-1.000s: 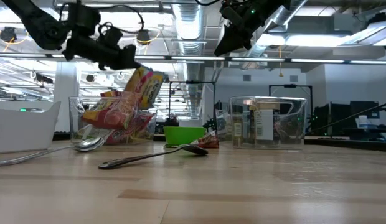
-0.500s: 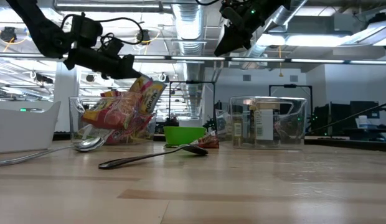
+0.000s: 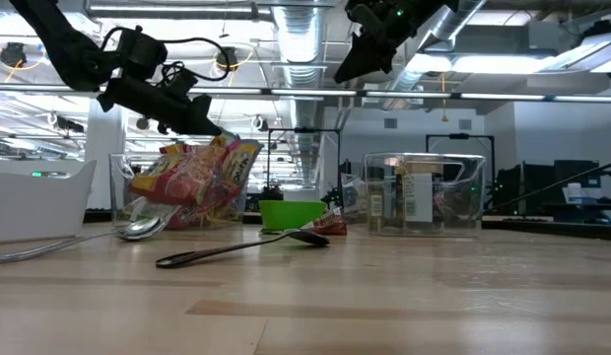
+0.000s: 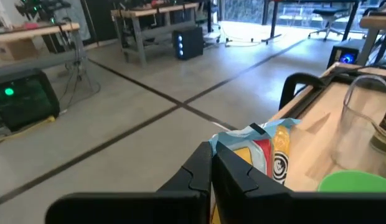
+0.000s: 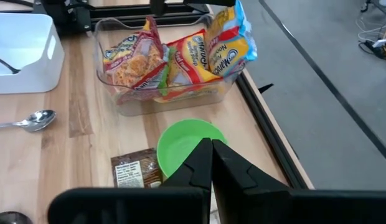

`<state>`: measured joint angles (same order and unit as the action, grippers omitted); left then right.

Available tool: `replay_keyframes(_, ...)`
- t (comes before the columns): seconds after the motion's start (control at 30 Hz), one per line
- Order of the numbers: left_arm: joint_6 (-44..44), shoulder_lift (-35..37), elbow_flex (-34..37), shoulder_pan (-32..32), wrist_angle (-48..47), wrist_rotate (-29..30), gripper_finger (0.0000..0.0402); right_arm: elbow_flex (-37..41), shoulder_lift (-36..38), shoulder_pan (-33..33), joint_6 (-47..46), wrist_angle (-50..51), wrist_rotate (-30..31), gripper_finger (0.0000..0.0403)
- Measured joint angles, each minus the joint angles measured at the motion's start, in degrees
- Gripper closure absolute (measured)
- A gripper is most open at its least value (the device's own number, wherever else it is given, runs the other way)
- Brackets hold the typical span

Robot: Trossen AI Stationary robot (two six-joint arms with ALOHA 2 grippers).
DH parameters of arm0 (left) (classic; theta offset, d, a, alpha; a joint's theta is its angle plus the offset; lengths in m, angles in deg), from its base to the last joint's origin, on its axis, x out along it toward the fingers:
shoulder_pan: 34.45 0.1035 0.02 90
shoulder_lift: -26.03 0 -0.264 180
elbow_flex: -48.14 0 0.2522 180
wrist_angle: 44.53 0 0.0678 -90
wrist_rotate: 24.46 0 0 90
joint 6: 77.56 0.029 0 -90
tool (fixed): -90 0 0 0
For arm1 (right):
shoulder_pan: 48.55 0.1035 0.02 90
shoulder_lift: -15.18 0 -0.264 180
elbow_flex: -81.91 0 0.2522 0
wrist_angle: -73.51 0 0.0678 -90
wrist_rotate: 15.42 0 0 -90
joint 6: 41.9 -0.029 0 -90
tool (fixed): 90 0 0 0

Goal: Pick & Place Food Item

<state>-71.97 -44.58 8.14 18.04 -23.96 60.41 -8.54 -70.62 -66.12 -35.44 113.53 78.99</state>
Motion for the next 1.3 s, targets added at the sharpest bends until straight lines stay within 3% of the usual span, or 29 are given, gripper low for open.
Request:
replay_keyframes(0.17,-0.22,1.85,0.00,-0.02,-4.60,-0.05,0.0401,0.00,0.00,1.14,0.08,0.02,0.00,0.0402)
replay_keyframes(0.47,0.03,12.17,0.00,-0.02,-21.24,-0.76,0.0401,0.00,0.00,1.50,0.13,0.03,0.02,0.0402)
replay_keyframes(0.63,-2.84,13.51,0.02,-0.02,-28.96,-0.79,0.0401,0.00,0.00,1.50,-0.02,-0.15,0.00,0.0402)
replay_keyframes(0.97,-6.71,13.66,0.04,-0.09,-31.17,-11.57,0.0401,0.00,-0.02,1.50,-0.02,-0.15,-0.04,0.0402)
replay_keyframes(1.3,-17.64,13.66,0.04,-0.07,-36.99,-11.88,0.0402,0.00,-0.02,1.50,-0.46,-0.15,-0.06,0.0402)
